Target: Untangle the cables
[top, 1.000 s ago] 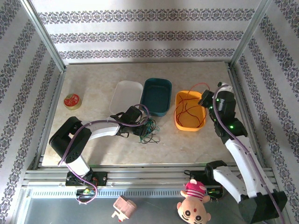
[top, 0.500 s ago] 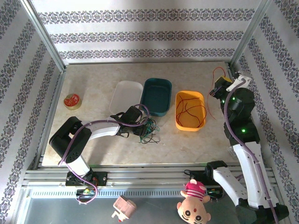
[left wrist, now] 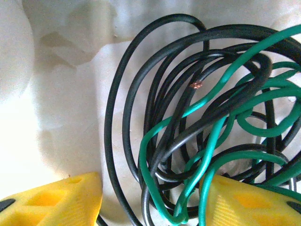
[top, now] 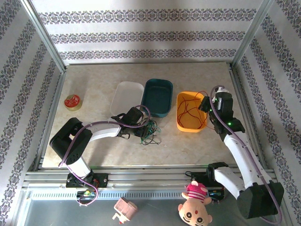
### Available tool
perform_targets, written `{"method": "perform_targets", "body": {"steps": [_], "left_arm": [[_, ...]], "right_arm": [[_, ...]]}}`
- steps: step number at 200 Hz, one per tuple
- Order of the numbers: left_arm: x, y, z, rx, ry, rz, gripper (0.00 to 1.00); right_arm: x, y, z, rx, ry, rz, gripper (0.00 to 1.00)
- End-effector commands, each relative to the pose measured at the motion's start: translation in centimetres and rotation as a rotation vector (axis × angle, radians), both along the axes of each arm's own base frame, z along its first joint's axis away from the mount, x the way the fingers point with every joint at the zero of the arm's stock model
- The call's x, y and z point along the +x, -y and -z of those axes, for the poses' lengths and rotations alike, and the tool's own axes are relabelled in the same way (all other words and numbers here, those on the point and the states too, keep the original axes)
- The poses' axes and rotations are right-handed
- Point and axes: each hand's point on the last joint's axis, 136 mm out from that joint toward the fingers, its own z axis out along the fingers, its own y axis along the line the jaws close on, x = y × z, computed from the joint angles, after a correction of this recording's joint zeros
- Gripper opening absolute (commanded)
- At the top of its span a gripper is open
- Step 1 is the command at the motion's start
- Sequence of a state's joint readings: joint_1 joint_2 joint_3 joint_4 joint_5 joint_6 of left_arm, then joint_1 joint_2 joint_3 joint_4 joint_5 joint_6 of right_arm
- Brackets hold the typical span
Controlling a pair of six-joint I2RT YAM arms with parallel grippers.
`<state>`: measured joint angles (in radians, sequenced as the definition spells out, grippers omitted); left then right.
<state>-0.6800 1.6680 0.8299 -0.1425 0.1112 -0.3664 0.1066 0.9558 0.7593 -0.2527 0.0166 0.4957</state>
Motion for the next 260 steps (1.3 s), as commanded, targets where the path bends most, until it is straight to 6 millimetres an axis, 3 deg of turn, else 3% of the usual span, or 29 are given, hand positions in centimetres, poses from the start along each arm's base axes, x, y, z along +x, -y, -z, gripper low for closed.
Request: {"method": "perform_targets", "body": {"steps": [1, 33, 67, 107, 150, 181, 206, 260], "left_arm": [[-4.5, -3.7, 4.9, 0.172, -0.194, 0.005, 0.58], [-4.5, -3.6, 4.8, 0.171, -0.193, 0.006, 0.58], [-4.5, -3.7, 4.9, 0.175, -0.194, 0.005, 0.59], [-4.5, -3.8, 4.8, 0.181, -0.193, 0.005, 0.59], [-4.5, -3.9, 4.8, 0.187, -0.194, 0.003, 0.59], [-4.6, -4.0, 5.0, 0.193, -0.199, 0.001, 0.59], [-4.6, -3.9, 5.1, 0.193, -0.205, 0.002, 0.6], [-4.8, -3.9, 5.4, 0.195, -0.214, 0.006, 0.6]], "right_arm": [[0.1, -0.6, 2.7, 0.069, -0.073, 0.007, 0.0], [0.6, -1.2, 7.1, 0.133, -0.184, 0.041, 0.0], [1.8, -1.5, 9.9, 0.153, -0.262, 0.069, 0.0], [4.4, -2.1, 11.2, 0.174, -0.303, 0.09, 0.0], [7.4, -2.2, 11.2, 0.25, -0.276, 0.16, 0.0], [9.5, -2.3, 9.6, 0.355, -0.177, 0.216, 0.0], [10.3, -2.3, 6.8, 0.396, -0.074, 0.229, 0.0], [8.1, -1.4, -4.1, 0.251, 0.206, 0.198, 0.0]]}}
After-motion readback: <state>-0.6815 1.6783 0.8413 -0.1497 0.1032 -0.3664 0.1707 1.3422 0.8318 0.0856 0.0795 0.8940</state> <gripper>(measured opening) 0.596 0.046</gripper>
